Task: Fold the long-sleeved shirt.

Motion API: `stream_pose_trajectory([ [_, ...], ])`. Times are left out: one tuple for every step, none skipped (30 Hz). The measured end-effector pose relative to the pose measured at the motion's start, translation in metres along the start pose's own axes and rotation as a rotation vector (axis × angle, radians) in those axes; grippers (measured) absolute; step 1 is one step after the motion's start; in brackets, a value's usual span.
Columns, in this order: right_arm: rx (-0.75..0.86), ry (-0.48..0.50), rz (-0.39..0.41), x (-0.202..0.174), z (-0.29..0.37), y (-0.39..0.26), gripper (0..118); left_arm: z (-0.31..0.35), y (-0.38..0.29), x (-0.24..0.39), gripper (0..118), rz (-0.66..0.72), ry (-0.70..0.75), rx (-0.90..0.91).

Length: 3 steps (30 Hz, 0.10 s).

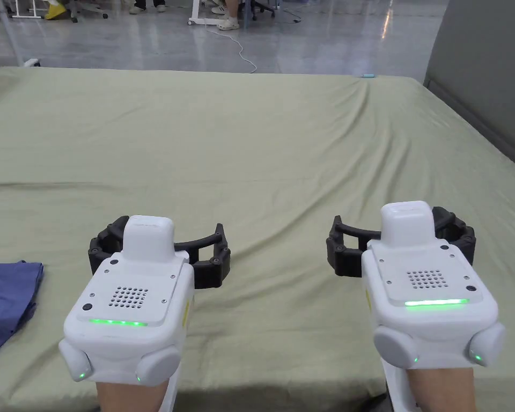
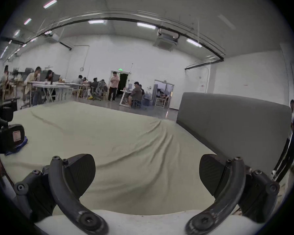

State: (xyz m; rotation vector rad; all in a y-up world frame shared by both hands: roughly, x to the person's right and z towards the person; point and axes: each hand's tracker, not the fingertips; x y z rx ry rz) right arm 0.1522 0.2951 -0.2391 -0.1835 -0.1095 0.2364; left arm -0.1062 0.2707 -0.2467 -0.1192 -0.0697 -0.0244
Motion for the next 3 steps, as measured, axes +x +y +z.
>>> stream_pose_trajectory([
  [0.006,0.017,-0.006,0.0001,0.0006,0.0004,118,0.0002,0.0000,0.0002,118,-0.003,0.002,0.001],
  [0.013,0.044,-0.026,0.0006,0.0015,0.0012,118,0.0003,0.0001,0.0001,118,-0.004,0.003,0.001],
  [0.024,0.067,-0.061,0.0020,0.0026,0.0019,118,0.0003,0.0004,-0.0002,118,-0.002,0.005,0.001],
])
